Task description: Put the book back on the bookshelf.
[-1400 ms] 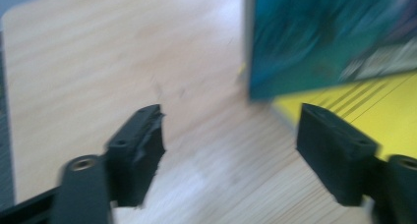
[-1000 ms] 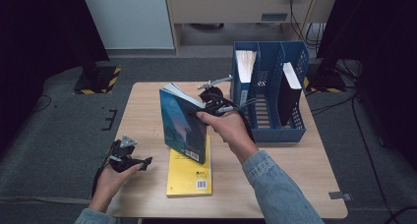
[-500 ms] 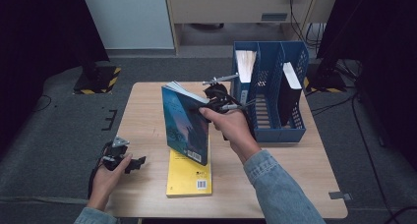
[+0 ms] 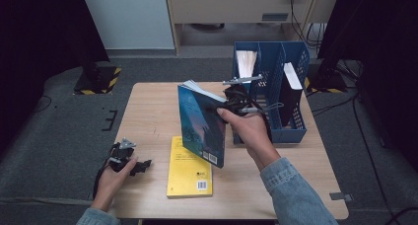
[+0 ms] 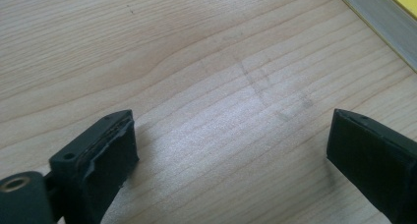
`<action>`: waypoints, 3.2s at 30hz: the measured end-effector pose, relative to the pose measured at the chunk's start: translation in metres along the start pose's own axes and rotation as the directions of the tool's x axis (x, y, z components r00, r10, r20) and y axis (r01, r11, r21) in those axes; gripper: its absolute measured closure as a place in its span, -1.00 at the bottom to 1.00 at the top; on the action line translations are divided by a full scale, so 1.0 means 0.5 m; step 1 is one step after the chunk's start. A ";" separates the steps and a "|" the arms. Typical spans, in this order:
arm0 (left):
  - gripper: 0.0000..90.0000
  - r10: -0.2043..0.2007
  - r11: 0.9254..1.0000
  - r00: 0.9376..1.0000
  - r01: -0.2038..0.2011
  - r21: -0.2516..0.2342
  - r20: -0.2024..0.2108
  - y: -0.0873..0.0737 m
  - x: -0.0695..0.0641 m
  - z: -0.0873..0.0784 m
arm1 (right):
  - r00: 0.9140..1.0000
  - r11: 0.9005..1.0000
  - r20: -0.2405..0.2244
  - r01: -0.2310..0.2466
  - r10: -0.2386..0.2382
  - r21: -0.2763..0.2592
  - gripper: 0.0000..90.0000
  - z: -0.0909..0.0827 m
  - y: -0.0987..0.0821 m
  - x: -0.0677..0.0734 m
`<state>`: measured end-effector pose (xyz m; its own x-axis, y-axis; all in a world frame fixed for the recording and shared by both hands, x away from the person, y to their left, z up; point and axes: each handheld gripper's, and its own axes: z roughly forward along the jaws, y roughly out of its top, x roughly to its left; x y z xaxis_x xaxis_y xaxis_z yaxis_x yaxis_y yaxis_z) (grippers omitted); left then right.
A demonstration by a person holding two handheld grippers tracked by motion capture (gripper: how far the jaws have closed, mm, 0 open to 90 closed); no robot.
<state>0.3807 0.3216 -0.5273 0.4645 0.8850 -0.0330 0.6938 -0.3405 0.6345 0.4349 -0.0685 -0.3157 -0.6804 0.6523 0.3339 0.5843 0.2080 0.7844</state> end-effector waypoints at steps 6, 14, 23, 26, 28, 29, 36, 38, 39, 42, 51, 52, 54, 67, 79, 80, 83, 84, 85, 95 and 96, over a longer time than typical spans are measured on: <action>-1.00 0.027 0.999 0.999 -0.028 -0.028 -0.018 -0.009 -0.003 0.005 | 1.000 1.000 0.014 -0.001 0.002 -0.023 0.63 -0.032 -0.019 -0.002; -1.00 0.025 0.998 0.999 -0.026 -0.060 -0.023 -0.015 -0.001 0.006 | 1.000 0.999 0.007 -0.022 0.022 -0.034 0.63 -0.064 -0.048 -0.016; -1.00 0.027 0.998 0.999 -0.029 -0.065 -0.023 -0.017 -0.001 0.006 | 0.999 0.998 0.021 -0.040 0.041 -0.054 0.63 -0.090 -0.067 -0.032; -1.00 0.028 0.998 0.999 -0.029 -0.064 -0.023 -0.017 -0.001 0.006 | 0.999 0.997 0.027 -0.045 0.047 -0.068 0.63 -0.104 -0.075 -0.032; -1.00 0.028 0.998 0.999 -0.029 -0.063 -0.023 -0.017 -0.001 0.006 | 0.999 0.996 0.030 -0.038 0.041 -0.075 0.63 -0.113 -0.081 -0.030; -1.00 0.027 0.998 0.999 -0.029 -0.063 -0.023 -0.017 -0.001 0.006 | 0.998 0.996 0.033 -0.041 0.044 -0.079 0.63 -0.117 -0.084 -0.029; -1.00 0.027 0.997 0.999 -0.028 -0.065 -0.024 -0.017 -0.002 0.006 | 0.998 0.996 0.037 -0.041 0.044 -0.086 0.63 -0.138 -0.097 -0.031; -1.00 0.024 0.997 0.999 -0.026 -0.067 -0.023 -0.018 -0.002 0.006 | 0.998 0.996 0.039 -0.042 0.045 -0.082 0.63 -0.143 -0.100 -0.031; -1.00 0.025 0.997 0.999 -0.026 -0.067 -0.023 -0.018 -0.002 0.006 | 0.998 0.996 0.038 -0.041 0.044 -0.081 0.63 -0.146 -0.102 -0.031; -1.00 0.028 0.998 0.999 -0.029 -0.064 -0.023 -0.017 -0.002 0.006 | 0.998 0.995 0.038 -0.048 0.052 -0.090 0.63 -0.157 -0.108 -0.034; -1.00 0.027 0.998 0.999 -0.028 -0.064 -0.024 -0.018 -0.002 0.006 | 0.996 0.990 0.047 -0.068 0.074 -0.120 0.63 -0.189 -0.117 -0.041; -1.00 0.026 0.997 0.999 -0.028 -0.065 -0.024 -0.018 -0.002 0.006 | 0.995 0.990 0.051 -0.073 0.080 -0.124 0.63 -0.196 -0.116 -0.044; -1.00 0.026 0.997 0.999 -0.028 -0.065 -0.024 -0.018 -0.002 0.006 | 0.995 0.989 0.057 -0.075 0.083 -0.127 0.63 -0.204 -0.114 -0.046; -1.00 0.026 0.997 0.999 -0.027 -0.068 -0.025 -0.018 -0.003 0.006 | 0.989 0.978 0.090 -0.099 0.117 -0.182 0.63 -0.283 -0.102 -0.058; -1.00 0.023 0.997 0.999 -0.025 -0.070 -0.024 -0.018 -0.004 0.007 | 0.981 0.968 0.124 -0.118 0.148 -0.223 0.63 -0.342 -0.091 -0.082; -1.00 0.023 0.997 0.999 -0.025 -0.070 -0.025 -0.018 -0.004 0.006 | 0.980 0.966 0.127 -0.124 0.155 -0.226 0.63 -0.345 -0.089 -0.085; -1.00 0.023 0.997 0.999 -0.025 -0.071 -0.024 -0.018 -0.004 0.007 | 0.977 0.964 0.140 -0.126 0.162 -0.232 0.63 -0.354 -0.083 -0.093; -1.00 0.023 0.997 0.999 -0.025 -0.070 -0.025 -0.018 -0.004 0.007 | 0.976 0.965 0.147 -0.123 0.160 -0.234 0.62 -0.357 -0.081 -0.095; -1.00 0.023 0.997 0.999 -0.025 -0.070 -0.025 -0.018 -0.004 0.007 | 0.975 0.964 0.151 -0.125 0.163 -0.235 0.62 -0.360 -0.078 -0.096; -1.00 0.029 0.997 0.999 -0.030 -0.065 -0.024 -0.017 -0.004 0.006 | 0.958 0.947 0.162 -0.190 0.236 -0.259 0.62 -0.381 -0.063 -0.153; -1.00 0.029 0.997 0.999 -0.030 -0.064 -0.024 -0.017 -0.004 0.006 | 0.955 0.945 0.170 -0.194 0.243 -0.262 0.62 -0.382 -0.060 -0.158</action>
<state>0.3757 0.3219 -0.5351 0.4713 0.8820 0.0036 0.6425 -0.3462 0.6837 0.3866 -0.2656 -0.2660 -0.4325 0.7976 0.4204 0.5685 -0.1206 0.8138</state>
